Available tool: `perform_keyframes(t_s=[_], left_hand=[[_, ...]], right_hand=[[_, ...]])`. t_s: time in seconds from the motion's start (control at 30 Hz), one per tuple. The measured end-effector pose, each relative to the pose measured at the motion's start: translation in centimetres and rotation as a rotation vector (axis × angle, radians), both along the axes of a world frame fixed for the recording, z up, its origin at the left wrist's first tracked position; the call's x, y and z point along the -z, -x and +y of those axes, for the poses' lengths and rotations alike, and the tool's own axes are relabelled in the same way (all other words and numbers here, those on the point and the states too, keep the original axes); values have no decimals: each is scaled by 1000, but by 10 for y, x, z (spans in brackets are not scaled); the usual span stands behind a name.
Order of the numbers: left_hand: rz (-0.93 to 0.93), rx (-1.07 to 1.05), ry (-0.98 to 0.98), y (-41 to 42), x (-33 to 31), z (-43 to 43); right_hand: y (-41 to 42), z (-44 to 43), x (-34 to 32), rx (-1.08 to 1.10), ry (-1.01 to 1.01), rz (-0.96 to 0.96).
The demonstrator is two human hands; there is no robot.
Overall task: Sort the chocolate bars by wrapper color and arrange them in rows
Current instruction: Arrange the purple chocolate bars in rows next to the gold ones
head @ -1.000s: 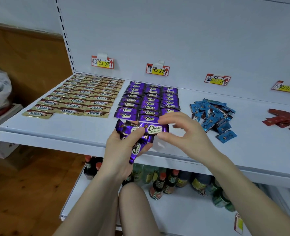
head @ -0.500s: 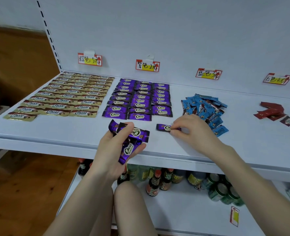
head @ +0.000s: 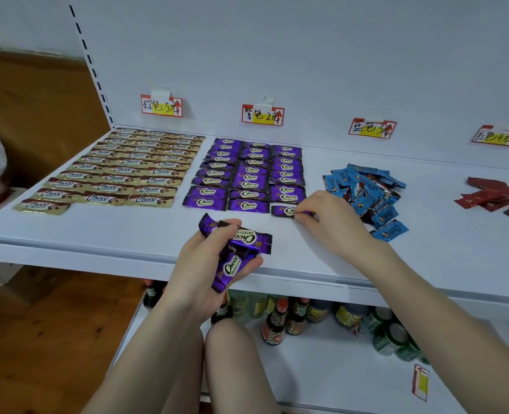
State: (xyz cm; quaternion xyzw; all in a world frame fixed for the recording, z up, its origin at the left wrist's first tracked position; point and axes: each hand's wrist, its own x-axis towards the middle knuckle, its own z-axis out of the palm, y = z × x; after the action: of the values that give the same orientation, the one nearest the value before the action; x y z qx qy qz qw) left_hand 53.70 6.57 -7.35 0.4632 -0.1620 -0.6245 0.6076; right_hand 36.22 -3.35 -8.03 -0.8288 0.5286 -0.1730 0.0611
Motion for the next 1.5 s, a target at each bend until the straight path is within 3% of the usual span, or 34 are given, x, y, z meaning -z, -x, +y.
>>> perform_keyframes(t_s=[0.7, 0.8, 0.9, 1.07, 1.23, 1.4, 1.5], left_hand=[[-13, 20, 27, 1, -5, 13], [-17, 6, 62, 1, -6, 17], [-44, -20, 114, 1, -6, 21], [-70, -73, 165, -4, -2, 33], [-91, -123, 174, -17, 0, 50], [-202, -108, 219, -27, 5, 65], [-249, -81, 232, -31, 9, 69]], right_hand=[[0, 0, 8, 31, 56, -59], [-4, 11, 2, 6, 59, -255], [-16, 38, -13, -114, -118, -560], [-38, 75, -23, -284, -381, -728], [-48, 87, -26, -235, -472, -841], [-69, 96, -23, -107, -720, -1197], [-82, 102, -21, -77, -707, -1209]])
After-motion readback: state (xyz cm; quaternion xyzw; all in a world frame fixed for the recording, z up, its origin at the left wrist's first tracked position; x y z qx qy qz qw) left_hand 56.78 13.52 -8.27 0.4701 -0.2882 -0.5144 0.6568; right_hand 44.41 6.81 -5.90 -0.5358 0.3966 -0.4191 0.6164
